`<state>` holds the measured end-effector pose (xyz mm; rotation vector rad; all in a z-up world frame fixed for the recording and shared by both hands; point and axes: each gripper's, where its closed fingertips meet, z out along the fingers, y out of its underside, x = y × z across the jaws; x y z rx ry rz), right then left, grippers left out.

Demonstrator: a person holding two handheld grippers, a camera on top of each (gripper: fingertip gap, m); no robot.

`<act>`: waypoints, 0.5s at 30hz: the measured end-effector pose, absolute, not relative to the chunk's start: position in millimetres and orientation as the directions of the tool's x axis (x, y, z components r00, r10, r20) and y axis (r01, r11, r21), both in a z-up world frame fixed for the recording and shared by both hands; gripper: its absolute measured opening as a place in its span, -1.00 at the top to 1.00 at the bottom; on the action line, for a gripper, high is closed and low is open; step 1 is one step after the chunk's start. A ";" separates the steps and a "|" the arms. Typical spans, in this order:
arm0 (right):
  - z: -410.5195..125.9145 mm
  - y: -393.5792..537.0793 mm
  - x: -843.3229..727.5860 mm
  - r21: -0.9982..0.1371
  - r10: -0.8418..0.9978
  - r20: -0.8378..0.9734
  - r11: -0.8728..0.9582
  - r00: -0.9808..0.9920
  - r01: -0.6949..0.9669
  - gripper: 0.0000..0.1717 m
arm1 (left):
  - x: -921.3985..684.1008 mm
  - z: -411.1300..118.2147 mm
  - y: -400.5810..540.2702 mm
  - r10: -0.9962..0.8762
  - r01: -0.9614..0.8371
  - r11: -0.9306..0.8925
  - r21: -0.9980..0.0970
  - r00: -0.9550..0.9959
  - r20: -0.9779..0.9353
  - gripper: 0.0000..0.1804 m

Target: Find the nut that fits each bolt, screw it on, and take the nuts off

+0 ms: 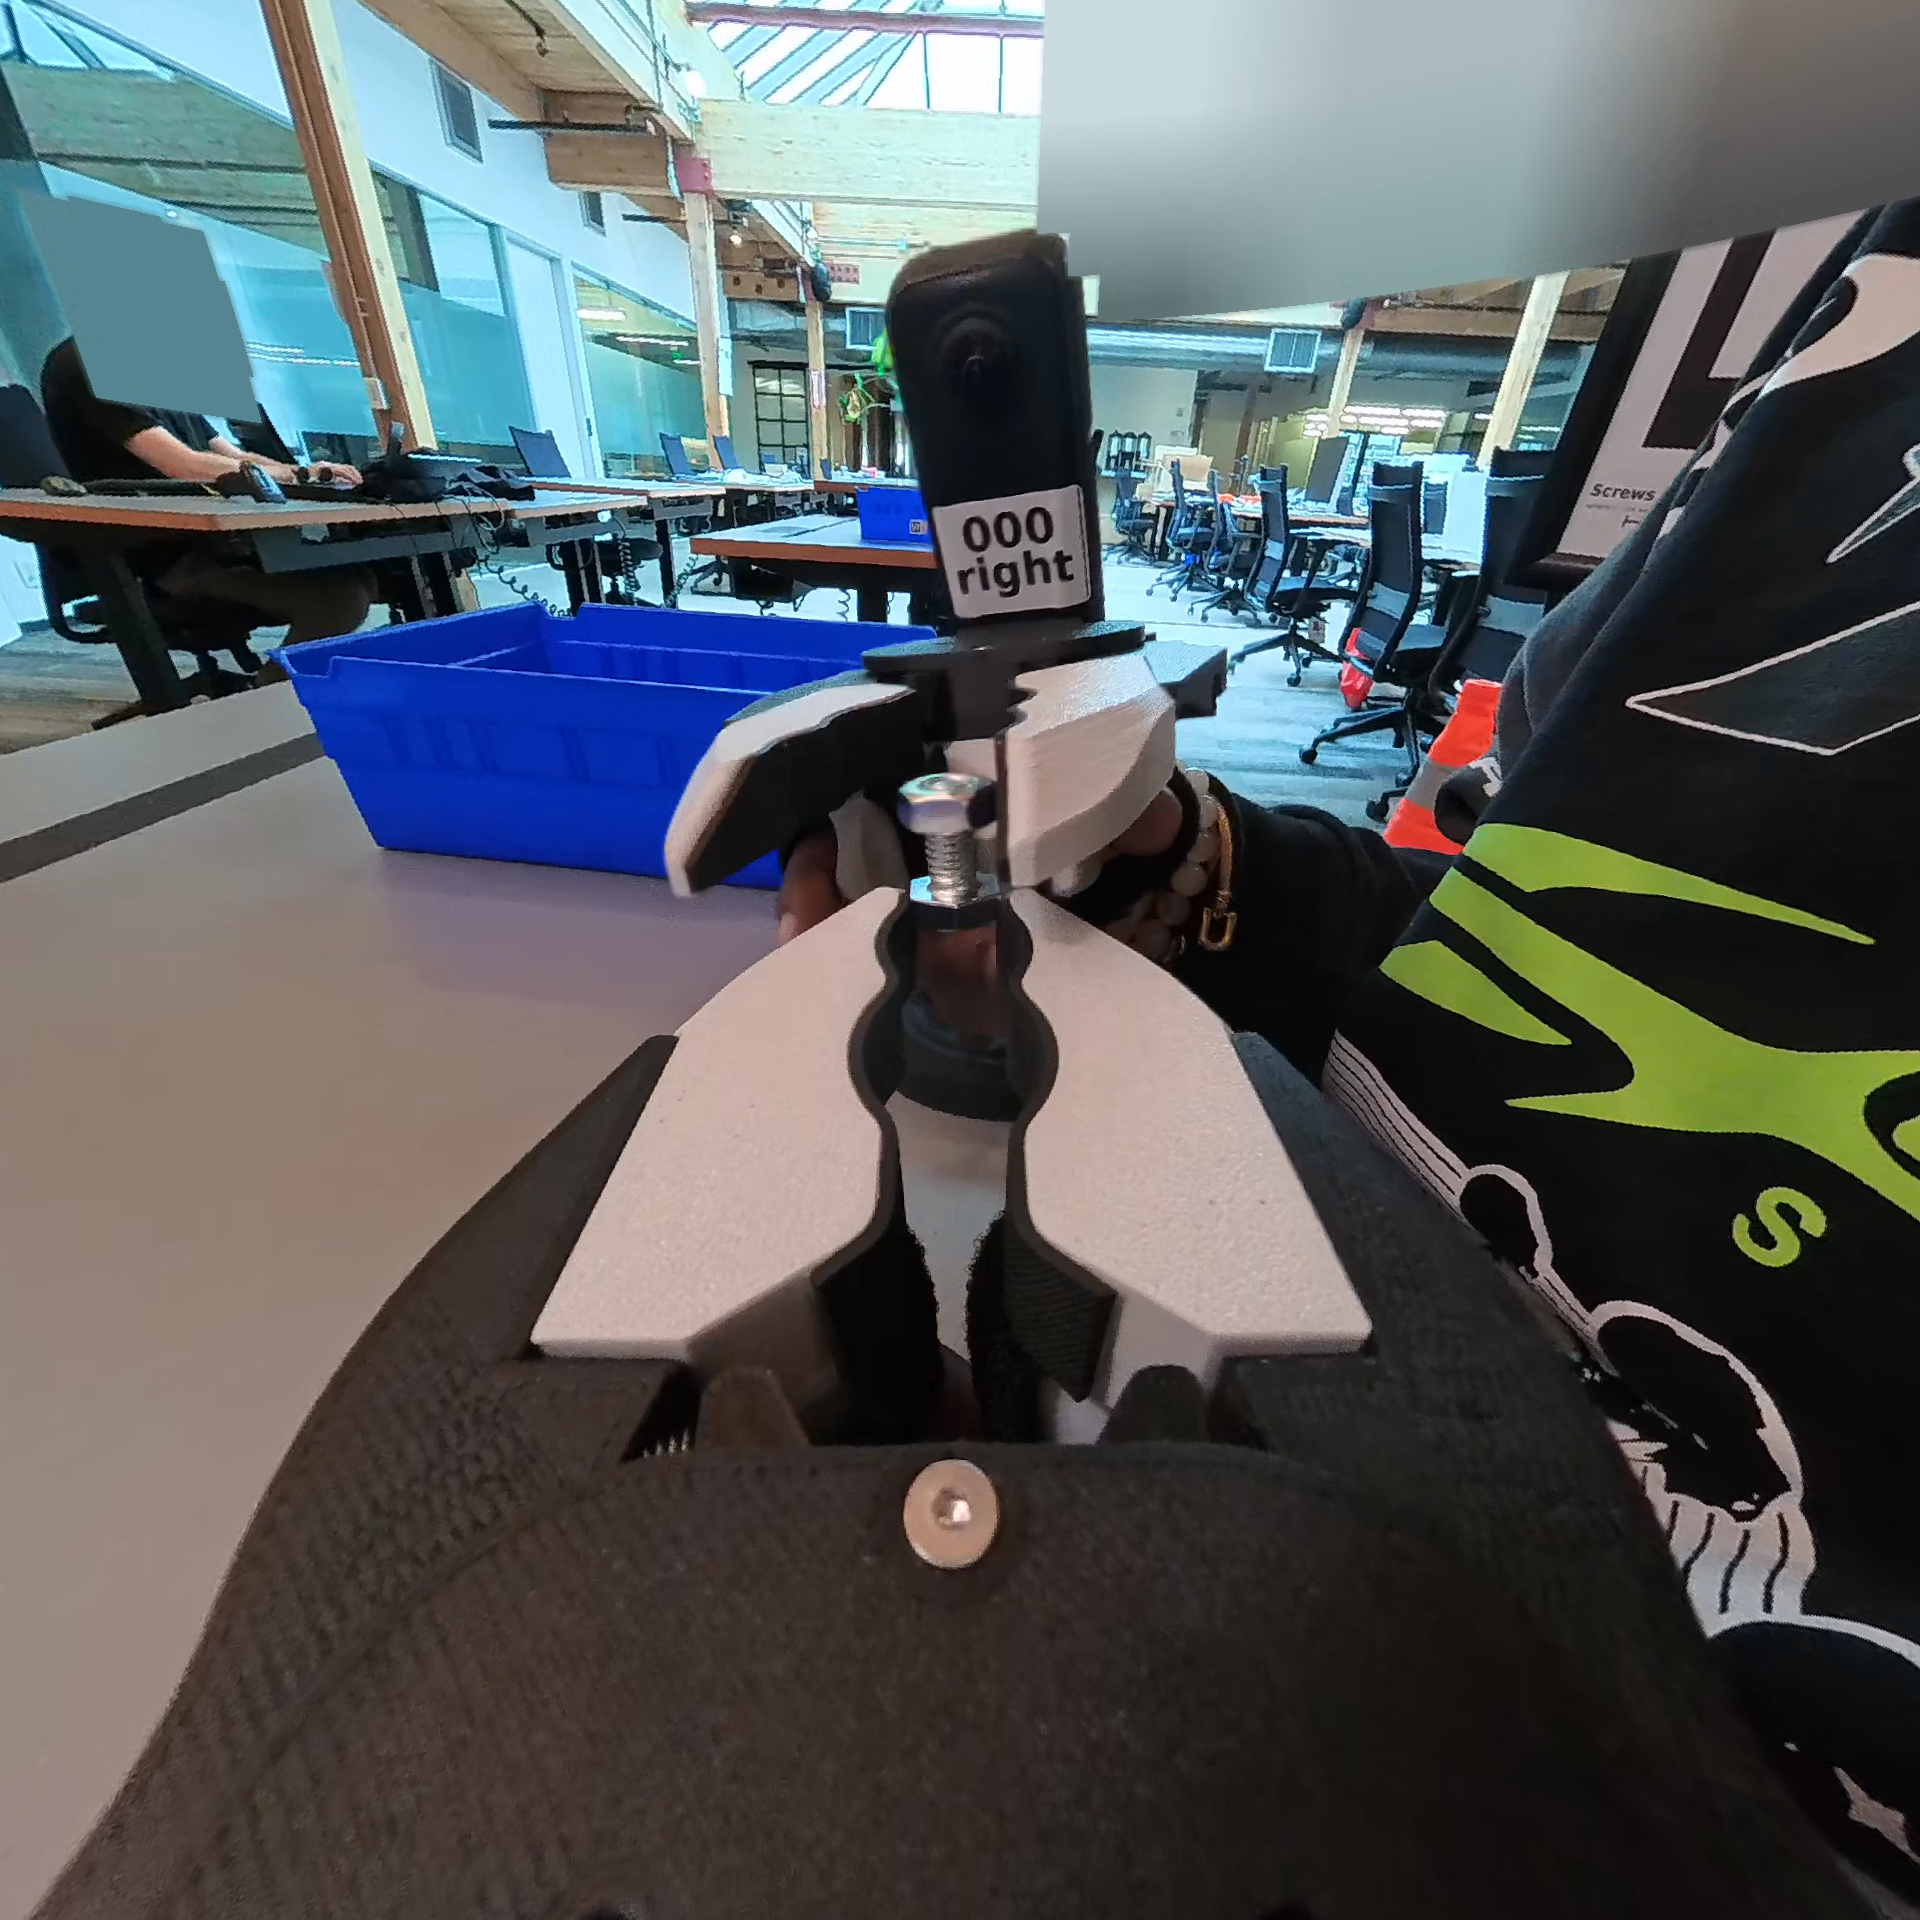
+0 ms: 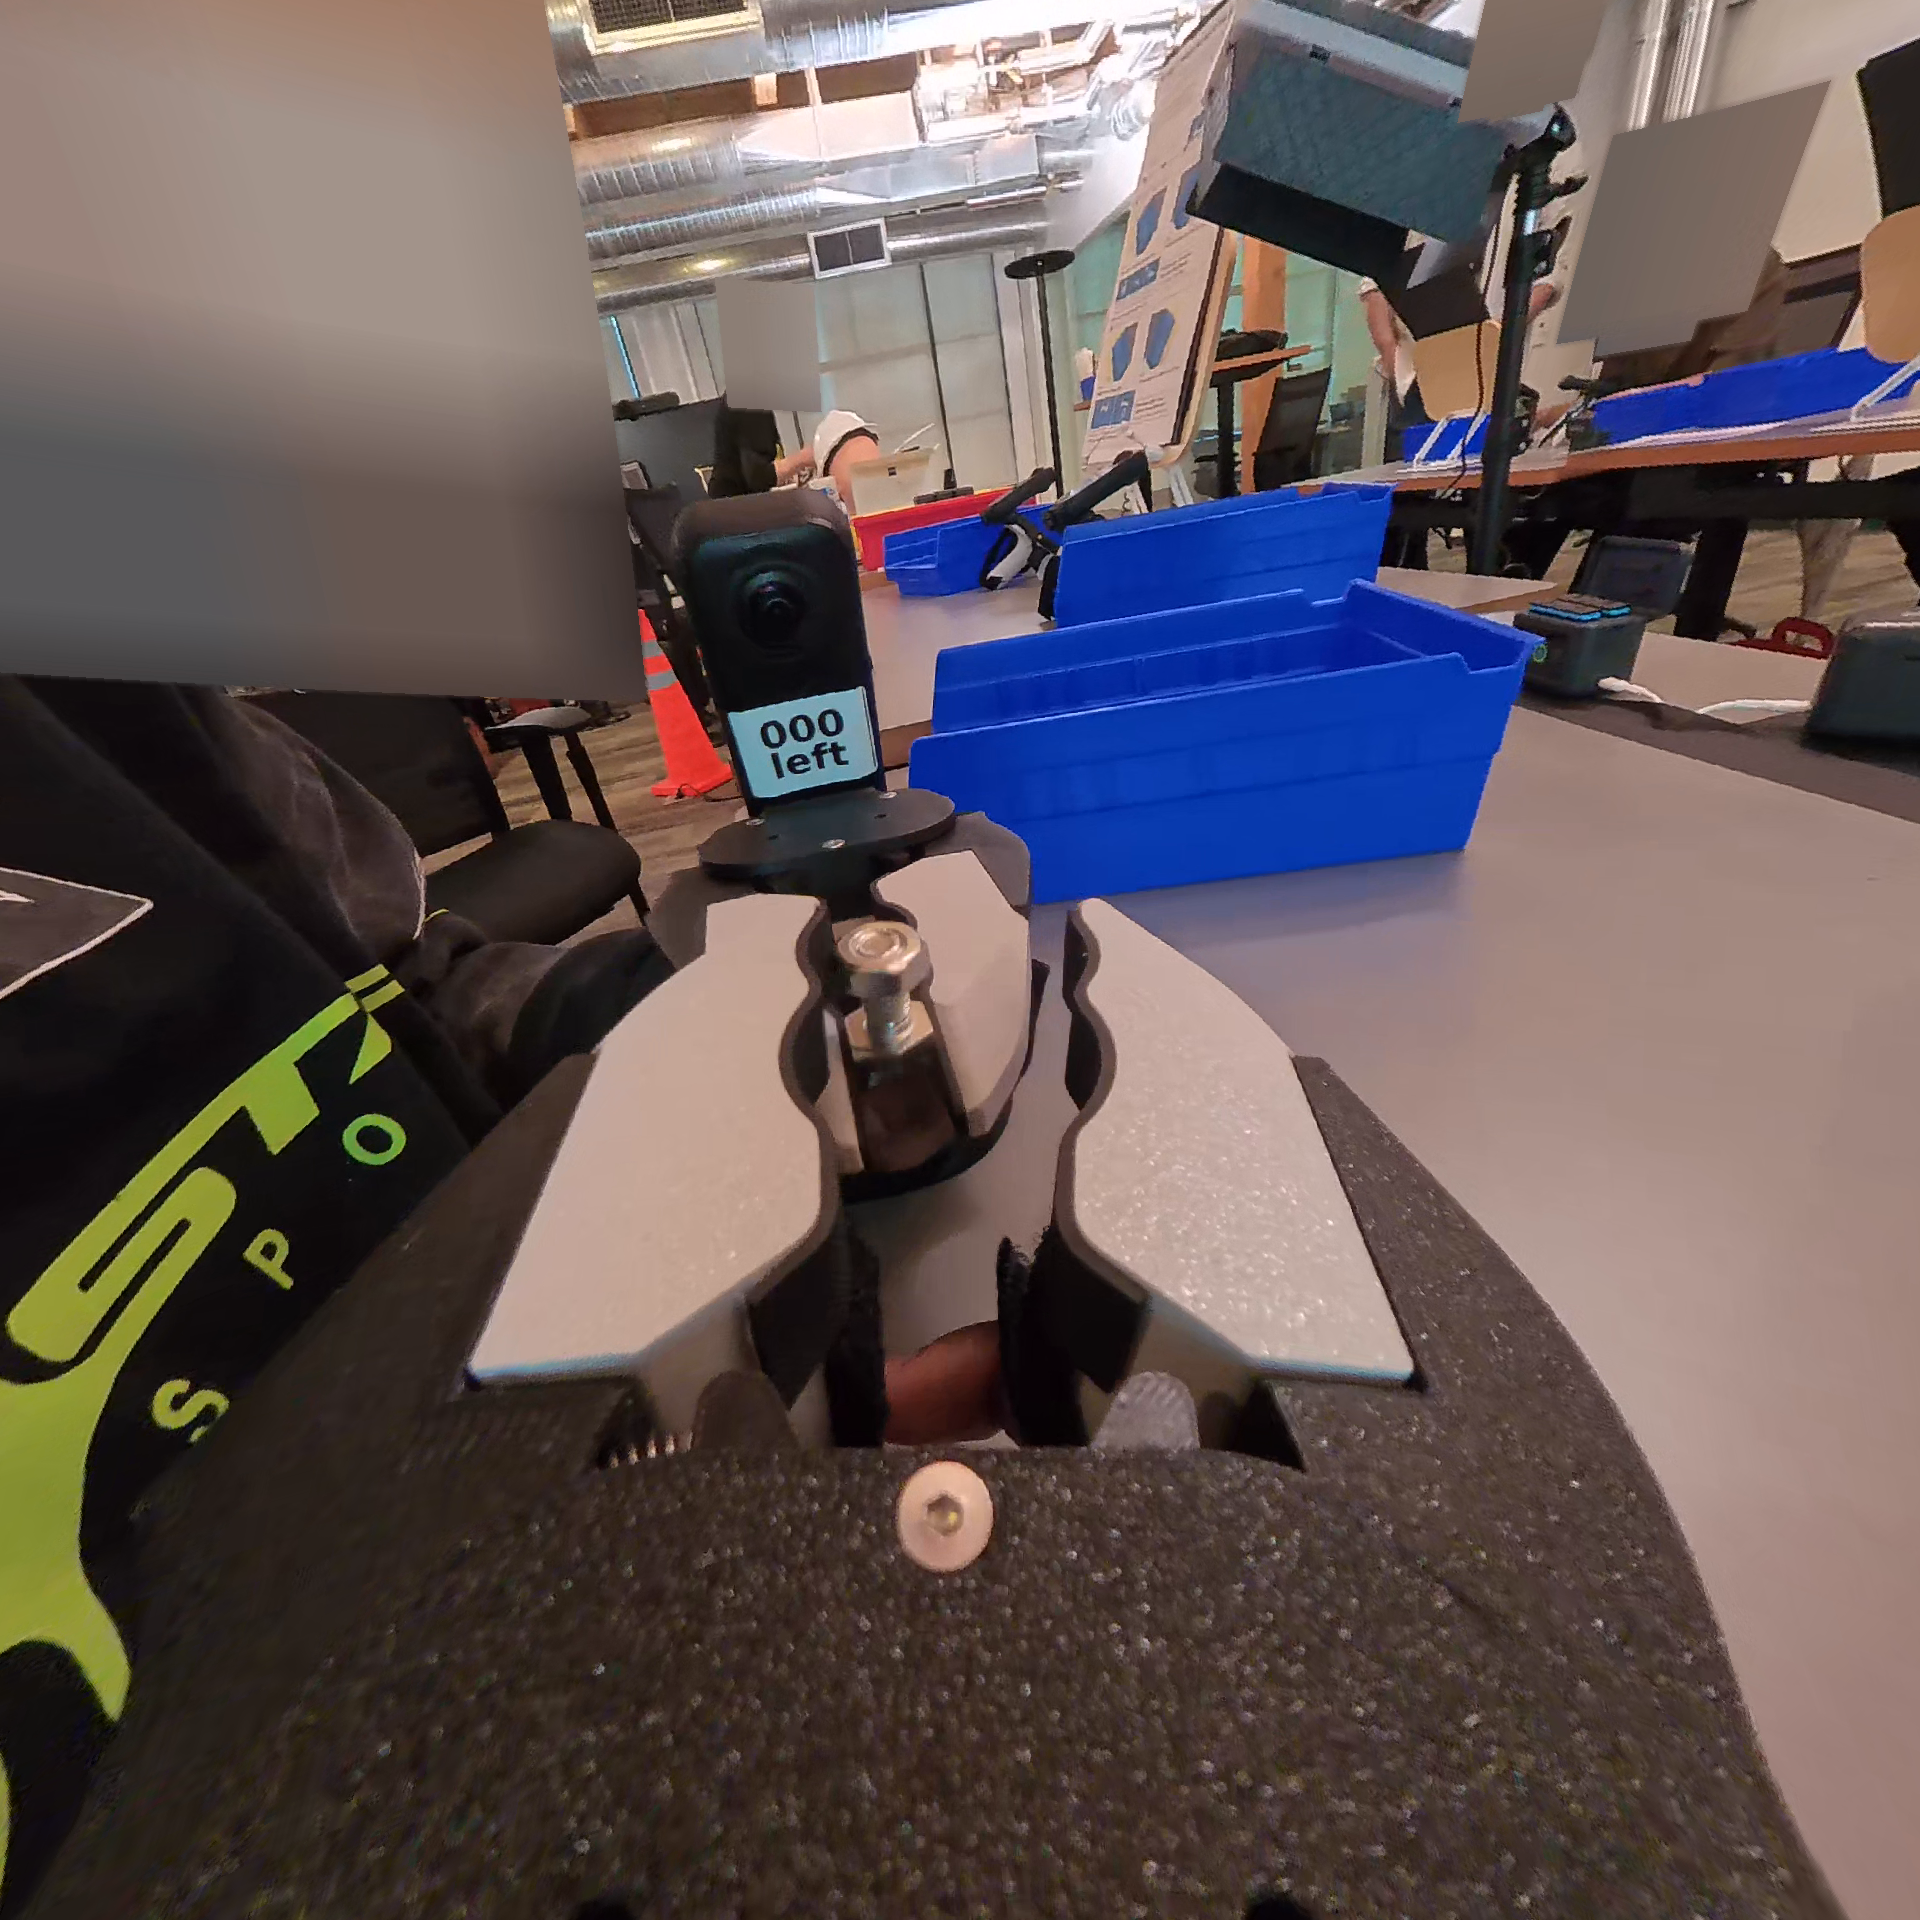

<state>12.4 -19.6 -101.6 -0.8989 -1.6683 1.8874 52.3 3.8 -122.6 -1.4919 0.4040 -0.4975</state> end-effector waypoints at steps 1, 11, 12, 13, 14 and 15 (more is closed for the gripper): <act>-100.9 -16.6 14.1 -0.985 0.717 -0.166 -0.158 -0.677 0.074 0.50 | 51.9 -121.5 3.4 -0.548 0.072 0.016 -0.997 0.835 0.051 0.84; -95.7 31.4 27.2 -0.979 0.798 -0.177 -0.202 -0.575 0.021 0.82 | 50.2 -120.7 3.6 -0.544 0.082 0.019 -0.996 0.837 0.058 0.84; -95.0 30.4 27.8 -0.980 0.796 -0.173 -0.200 -0.580 0.019 0.79 | 49.9 -120.6 3.6 -0.544 0.083 0.019 -0.996 0.837 0.060 0.84; -94.8 29.0 27.7 -0.980 0.794 -0.171 -0.197 -0.584 0.018 0.76 | 49.7 -120.6 3.7 -0.543 0.083 0.018 -0.996 0.837 0.060 0.84; -94.8 27.2 27.3 -0.981 0.791 -0.169 -0.195 -0.589 0.020 0.74 | 49.8 -120.6 3.7 -0.543 0.082 0.018 -0.996 0.838 0.059 0.84; -95.2 25.0 27.0 -0.981 0.786 -0.168 -0.192 -0.595 0.024 0.72 | 50.0 -120.8 3.8 -0.543 0.080 0.018 -0.997 0.838 0.057 0.84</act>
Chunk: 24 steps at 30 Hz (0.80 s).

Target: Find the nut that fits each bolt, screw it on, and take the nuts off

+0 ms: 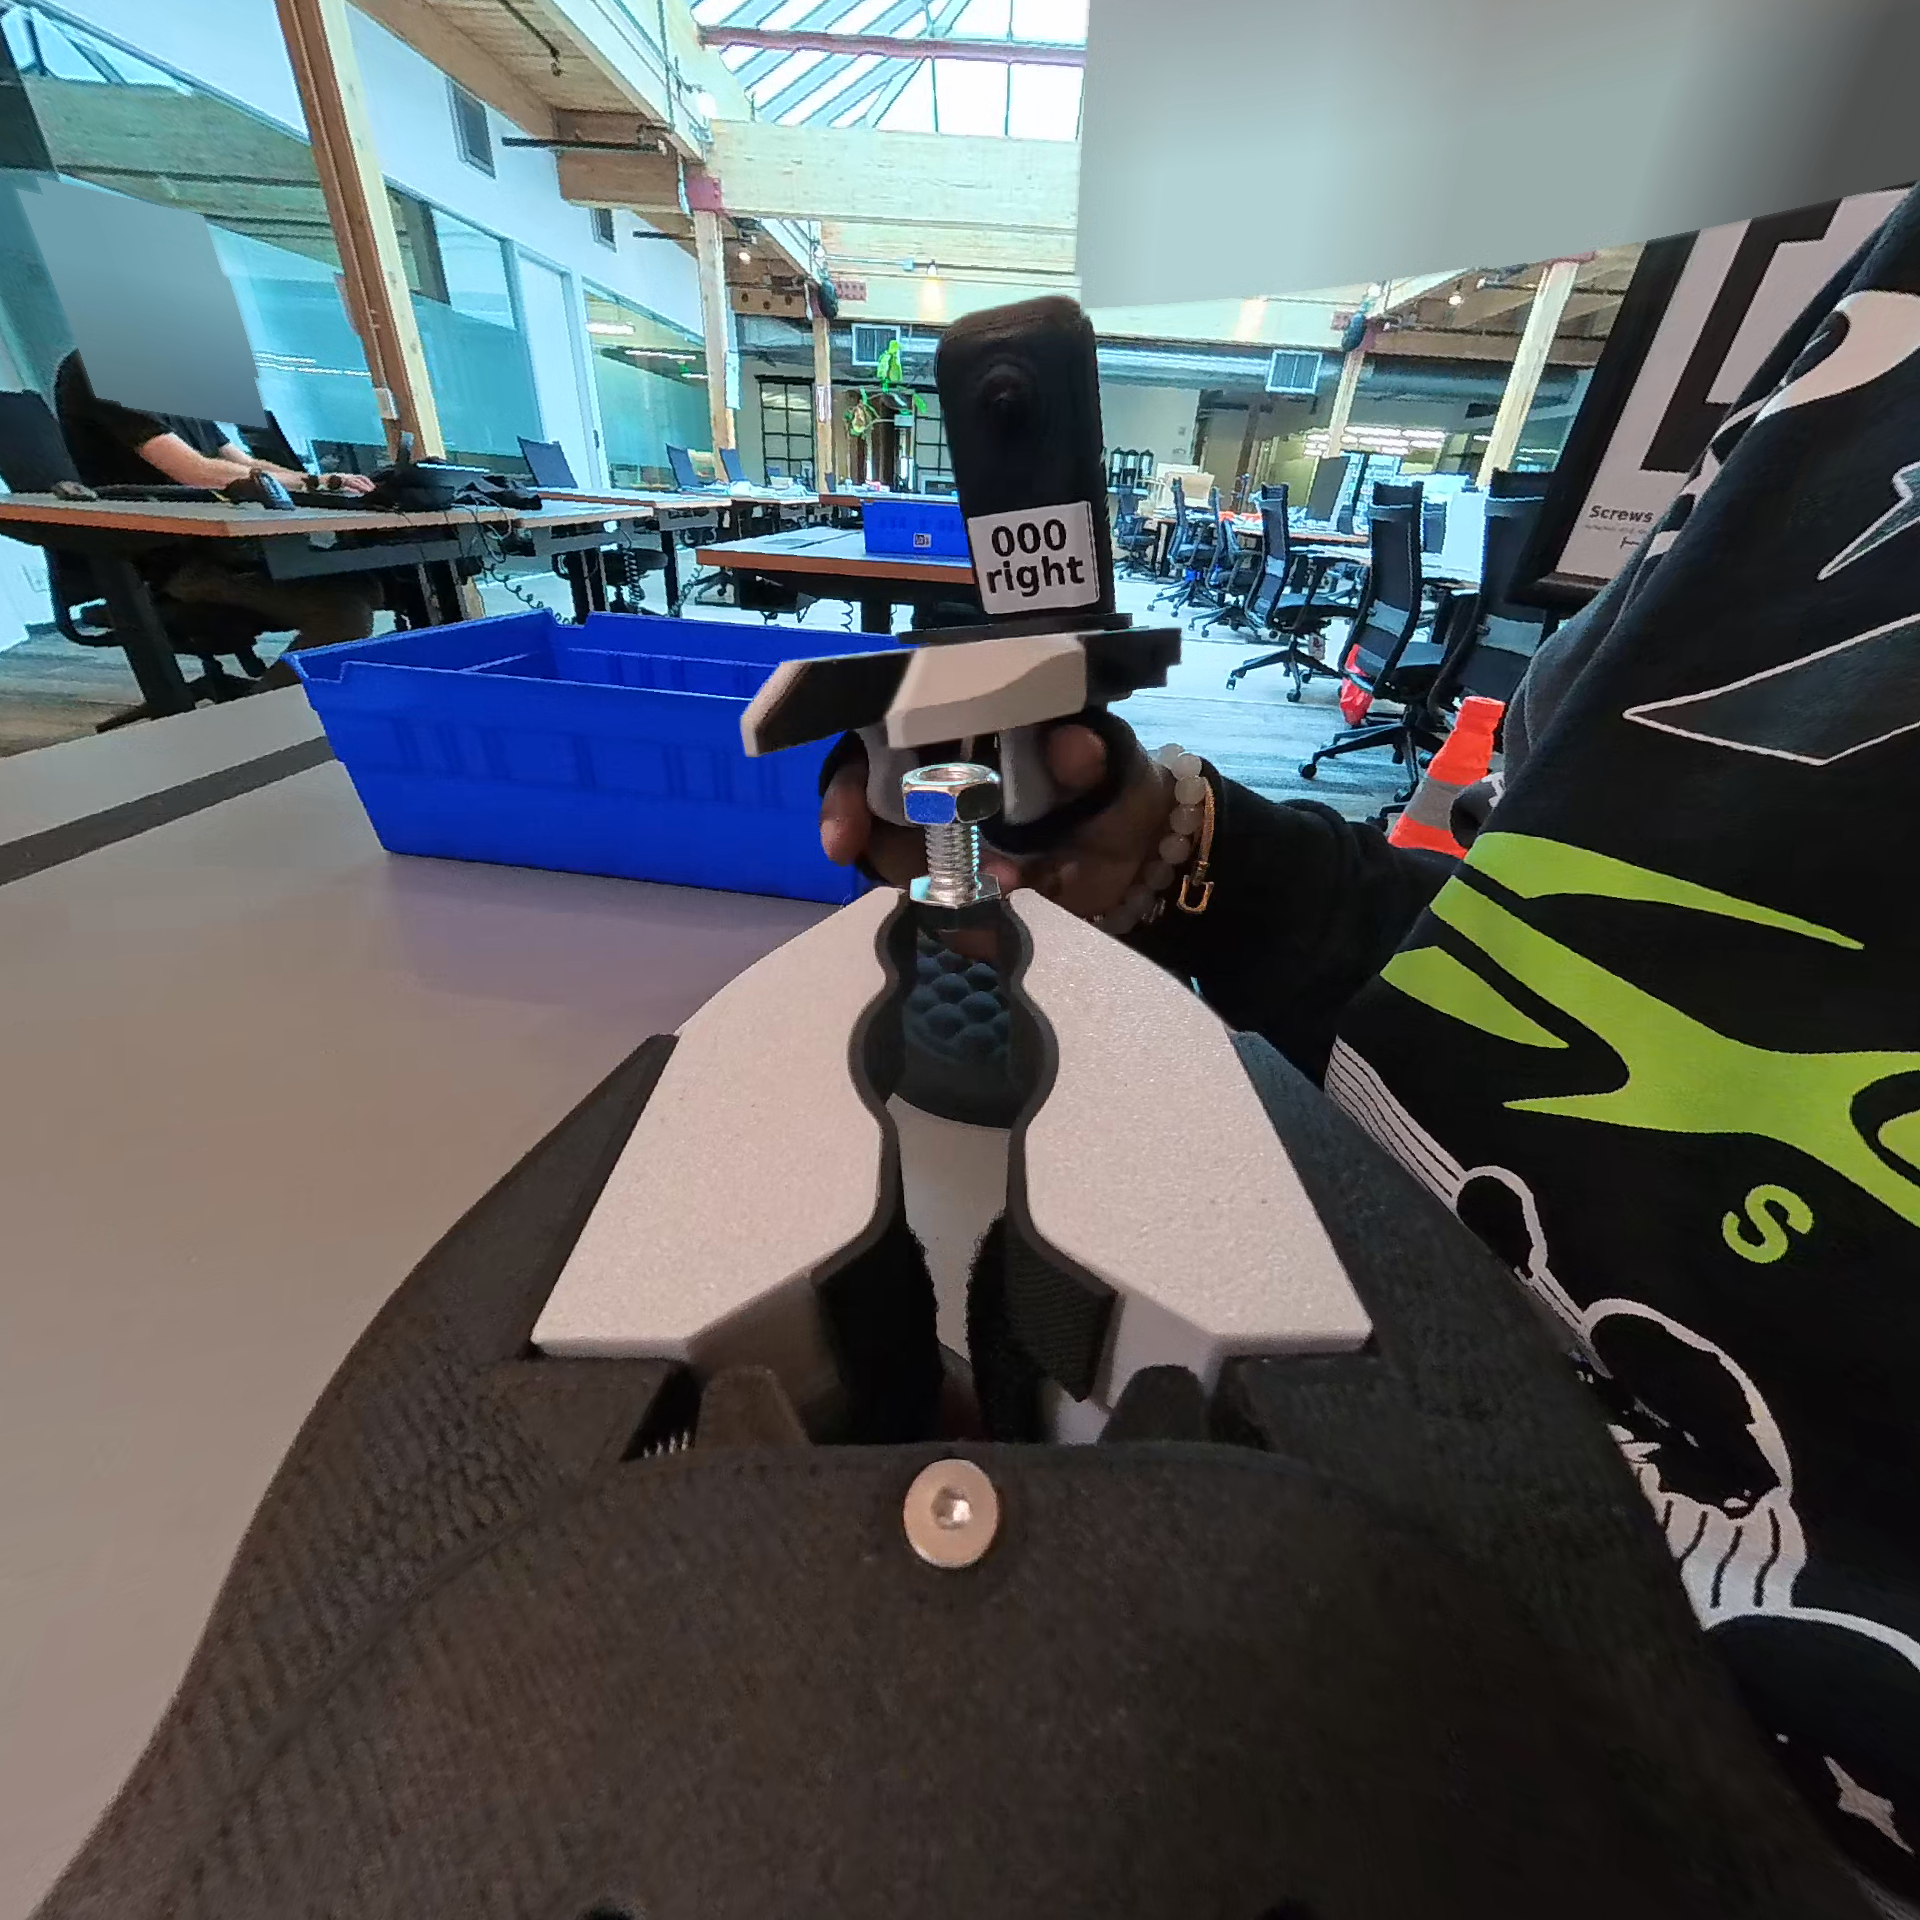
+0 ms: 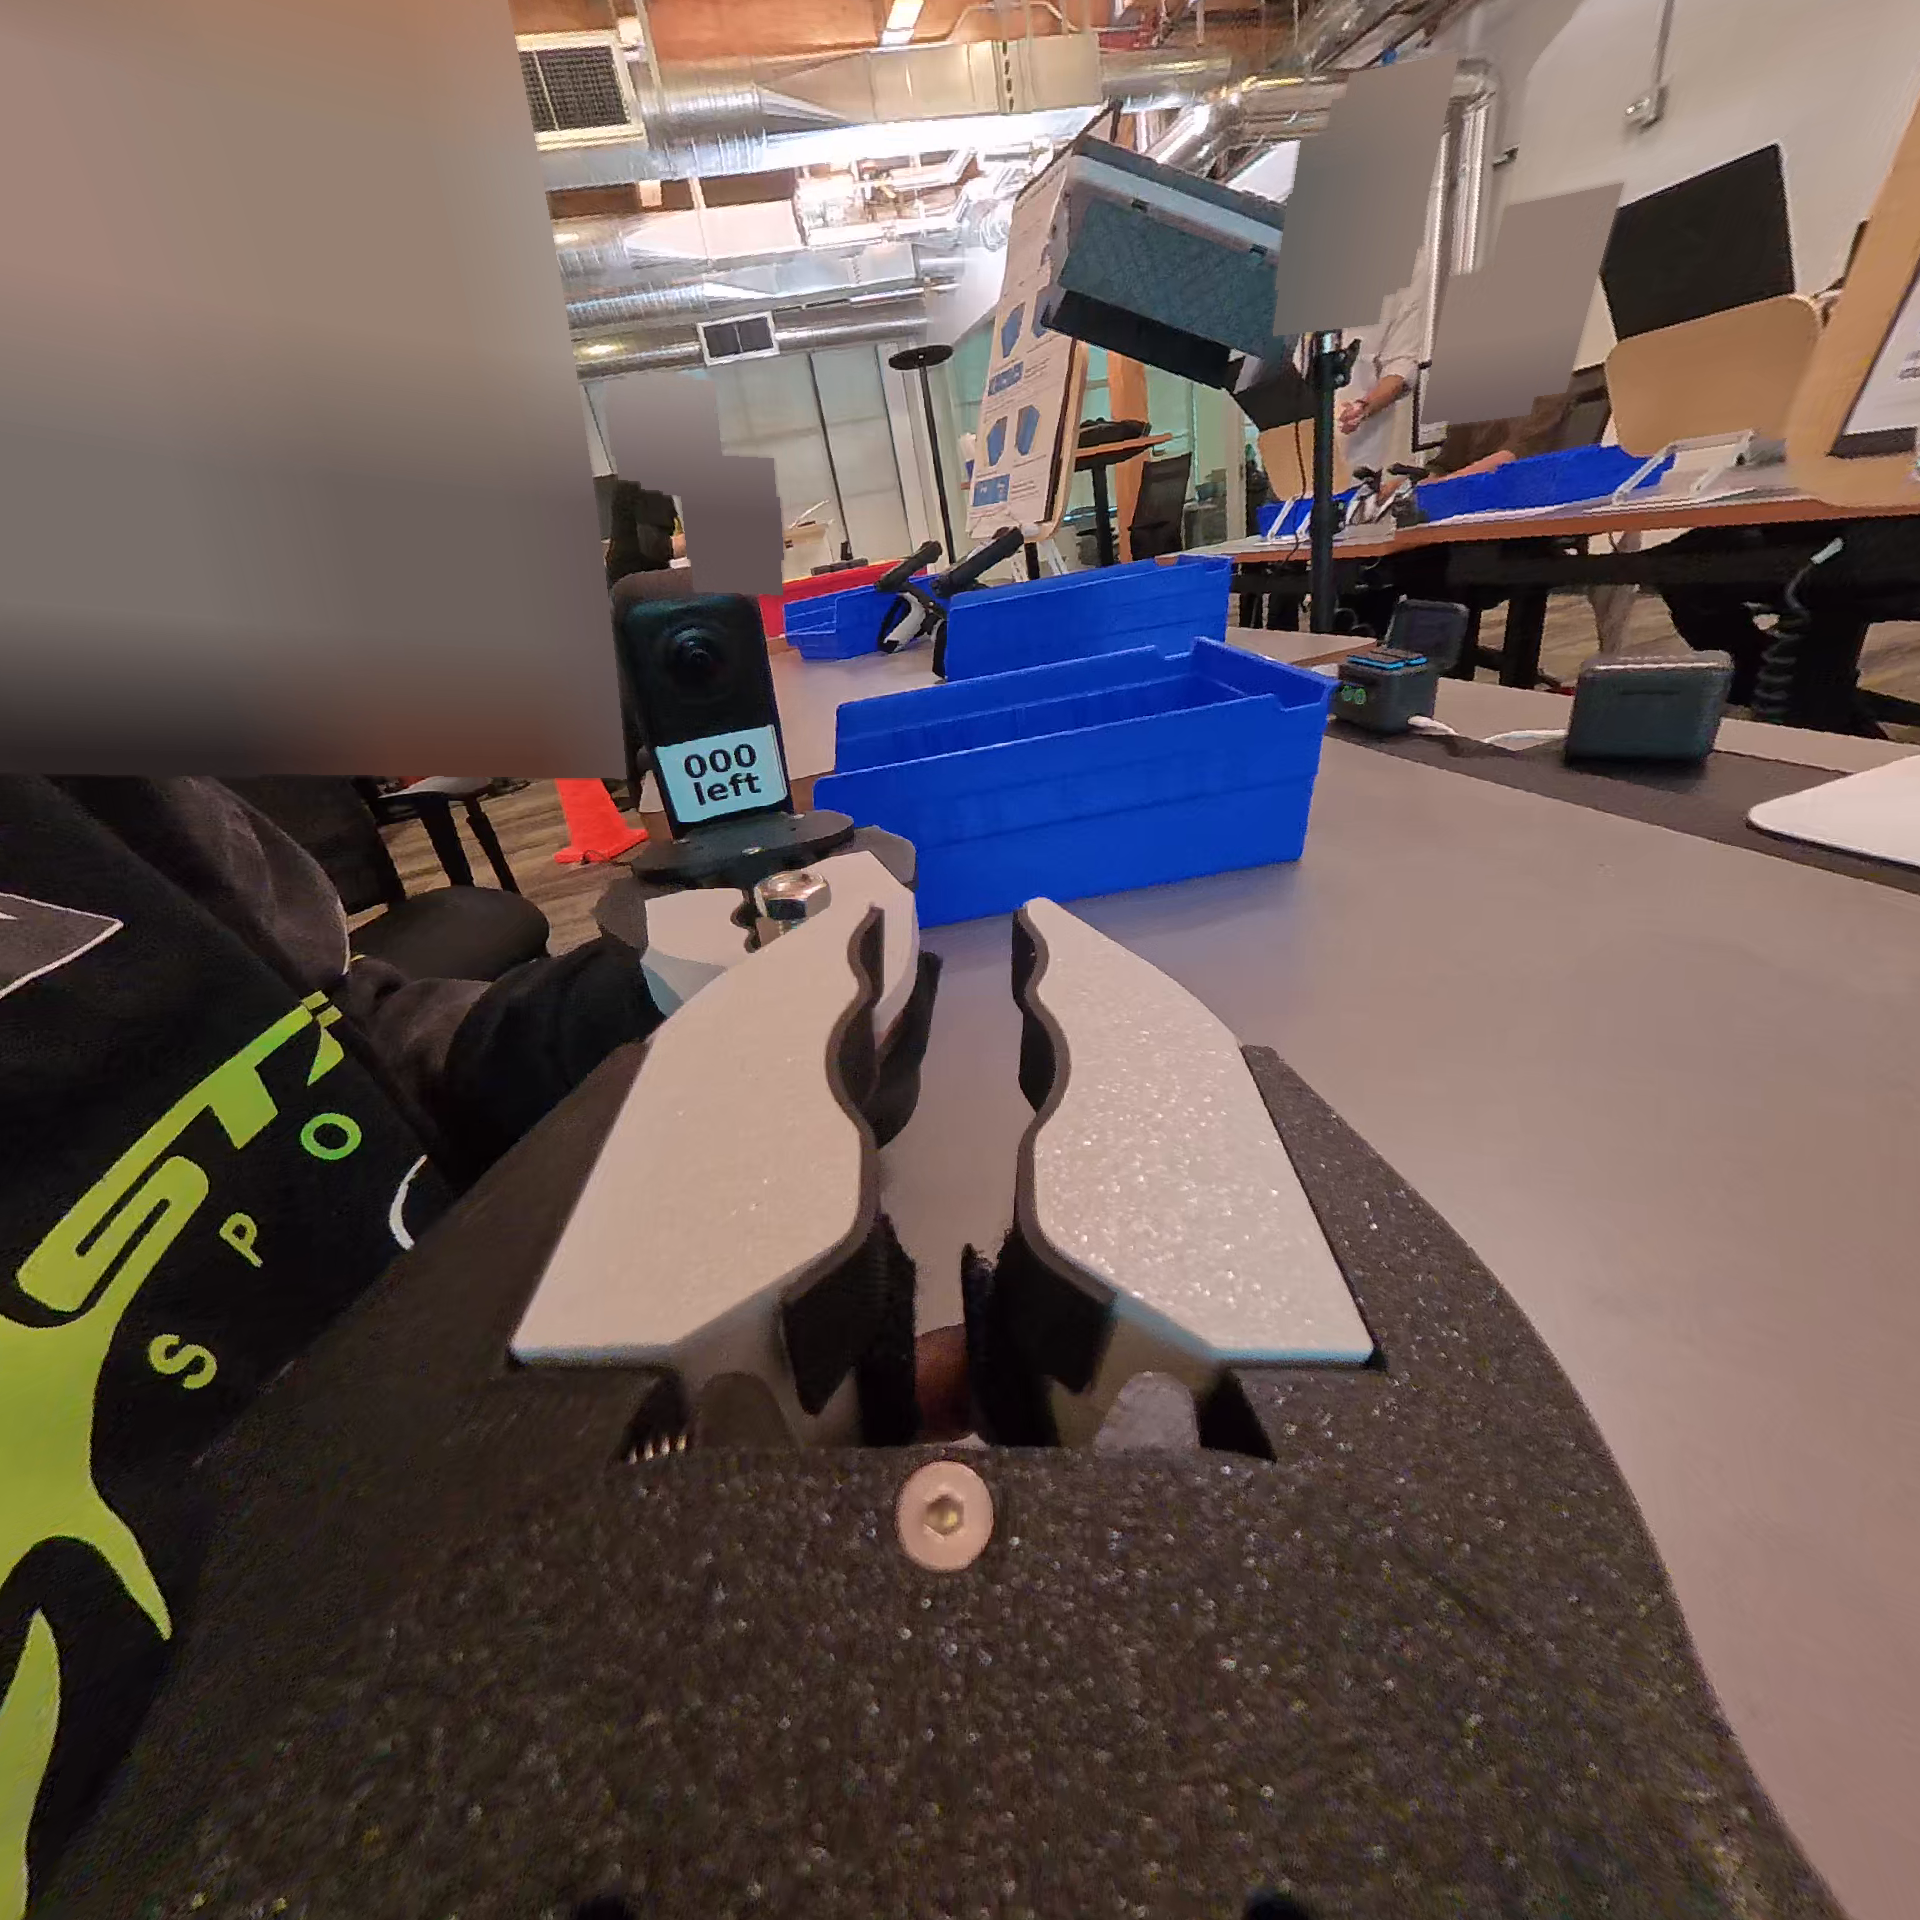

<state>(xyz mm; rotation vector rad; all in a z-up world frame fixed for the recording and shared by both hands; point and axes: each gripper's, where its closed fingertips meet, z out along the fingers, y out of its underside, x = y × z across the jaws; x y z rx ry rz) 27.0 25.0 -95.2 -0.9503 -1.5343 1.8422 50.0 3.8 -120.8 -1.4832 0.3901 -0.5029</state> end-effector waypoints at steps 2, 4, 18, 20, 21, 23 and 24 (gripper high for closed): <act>-95.6 20.4 26.5 -0.981 0.775 -0.168 -0.190 -0.609 0.030 0.70 | 50.0 -120.9 3.9 -0.543 0.079 0.018 -0.997 0.838 0.057 0.84; -93.2 14.3 27.4 -0.980 0.754 -0.168 -0.197 -0.635 0.025 0.64 | 49.5 -120.6 3.8 -0.541 0.081 0.019 -0.997 0.839 0.058 0.84; -100.4 -25.0 7.3 -0.983 0.711 -0.177 -0.169 -0.681 0.079 0.51 | 52.9 -121.5 3.1 -0.553 0.067 0.017 -0.998 0.832 0.046 0.84; -99.1 -20.7 10.7 -0.983 0.711 -0.174 -0.170 -0.682 0.073 0.51 | 51.6 -120.2 2.9 -0.552 0.077 0.021 -0.997 0.832 0.052 0.84; -98.2 -17.9 13.1 -0.983 0.710 -0.173 -0.173 -0.682 0.069 0.51 | 50.9 -119.3 2.6 -0.551 0.083 0.025 -0.996 0.832 0.056 0.84; -96.8 -9.5 18.1 -0.981 0.715 -0.173 -0.183 -0.677 0.057 0.52 | 49.7 -118.5 2.4 -0.548 0.089 0.028 -0.996 0.834 0.059 0.84; -96.6 -5.1 21.3 -0.981 0.716 -0.174 -0.188 -0.676 0.053 0.53 | 48.9 -118.8 2.9 -0.543 0.090 0.026 -0.996 0.837 0.061 0.84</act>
